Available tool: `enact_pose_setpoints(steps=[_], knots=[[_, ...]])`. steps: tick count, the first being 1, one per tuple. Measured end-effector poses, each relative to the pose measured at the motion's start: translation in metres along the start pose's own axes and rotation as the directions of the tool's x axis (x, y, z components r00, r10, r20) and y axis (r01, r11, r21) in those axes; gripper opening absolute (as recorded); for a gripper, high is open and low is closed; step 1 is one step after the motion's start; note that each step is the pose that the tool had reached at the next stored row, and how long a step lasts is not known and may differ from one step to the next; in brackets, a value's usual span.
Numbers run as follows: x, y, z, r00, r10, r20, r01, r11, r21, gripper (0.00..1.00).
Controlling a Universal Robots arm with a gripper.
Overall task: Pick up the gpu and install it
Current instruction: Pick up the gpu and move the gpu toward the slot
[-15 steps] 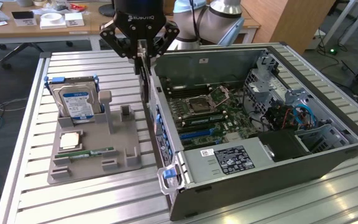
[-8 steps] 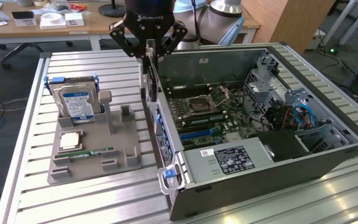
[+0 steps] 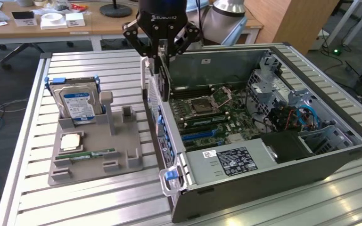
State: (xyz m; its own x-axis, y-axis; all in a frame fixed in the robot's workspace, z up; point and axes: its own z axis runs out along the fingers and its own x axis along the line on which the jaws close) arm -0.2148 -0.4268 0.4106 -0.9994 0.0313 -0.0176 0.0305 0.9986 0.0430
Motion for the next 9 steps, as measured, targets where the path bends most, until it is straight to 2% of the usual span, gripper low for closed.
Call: enact_pose_setpoints(steps=[9], knots=[[-0.027,0.0008,0.0005,1.0,0.0,0.0,0.0,1.0,0.0,0.26]])
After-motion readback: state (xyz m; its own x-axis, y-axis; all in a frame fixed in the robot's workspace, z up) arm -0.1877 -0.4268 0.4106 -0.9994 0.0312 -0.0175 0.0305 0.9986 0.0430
